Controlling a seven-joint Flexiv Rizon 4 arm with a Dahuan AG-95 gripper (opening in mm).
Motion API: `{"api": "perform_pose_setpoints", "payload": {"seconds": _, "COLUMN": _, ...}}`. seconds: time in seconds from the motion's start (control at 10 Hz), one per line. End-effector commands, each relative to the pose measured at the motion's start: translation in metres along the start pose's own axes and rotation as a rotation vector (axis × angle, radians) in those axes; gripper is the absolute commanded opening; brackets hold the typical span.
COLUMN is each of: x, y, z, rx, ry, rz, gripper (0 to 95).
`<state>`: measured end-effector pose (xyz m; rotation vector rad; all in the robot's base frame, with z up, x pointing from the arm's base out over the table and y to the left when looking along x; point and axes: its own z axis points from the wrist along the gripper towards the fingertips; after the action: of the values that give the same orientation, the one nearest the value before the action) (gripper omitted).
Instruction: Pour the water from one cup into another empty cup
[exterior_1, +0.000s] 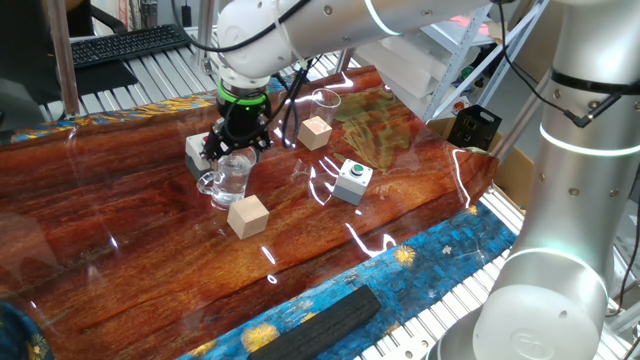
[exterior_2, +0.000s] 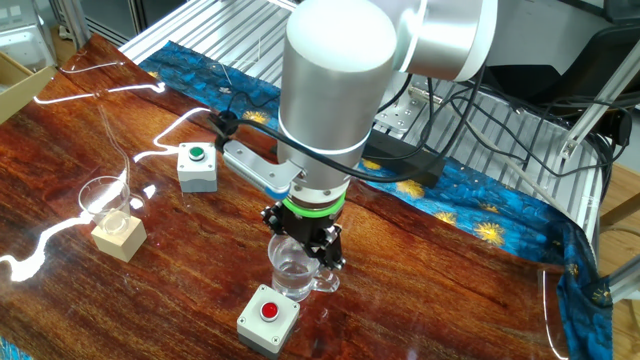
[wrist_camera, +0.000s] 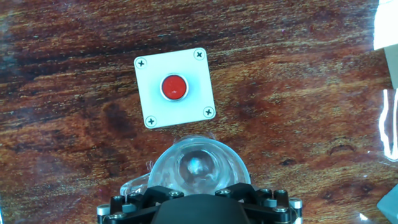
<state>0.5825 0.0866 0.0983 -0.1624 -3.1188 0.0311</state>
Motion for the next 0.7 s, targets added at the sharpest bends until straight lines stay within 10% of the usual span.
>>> {"api": "perform_pose_setpoints", "payload": {"seconds": 0.1, "x": 0.0006, "y": 0.0008, "z": 0.0017, "rx": 0.001, "ry": 0.004, "rz": 0.003, "gripper": 0.0}}
{"api": "perform_pose_setpoints", "payload": {"seconds": 0.3, "x": 0.0013, "y": 0.0005, "z": 0.001, "rx": -0.001, "ry": 0.005, "rz": 0.019, "gripper": 0.0}}
{"api": "perform_pose_setpoints", "payload": {"seconds": 0.7, "x": 0.0025, "y": 0.0013, "z": 0.0004, "rx": -0.004, "ry": 0.003, "rz": 0.045, "gripper": 76.0}}
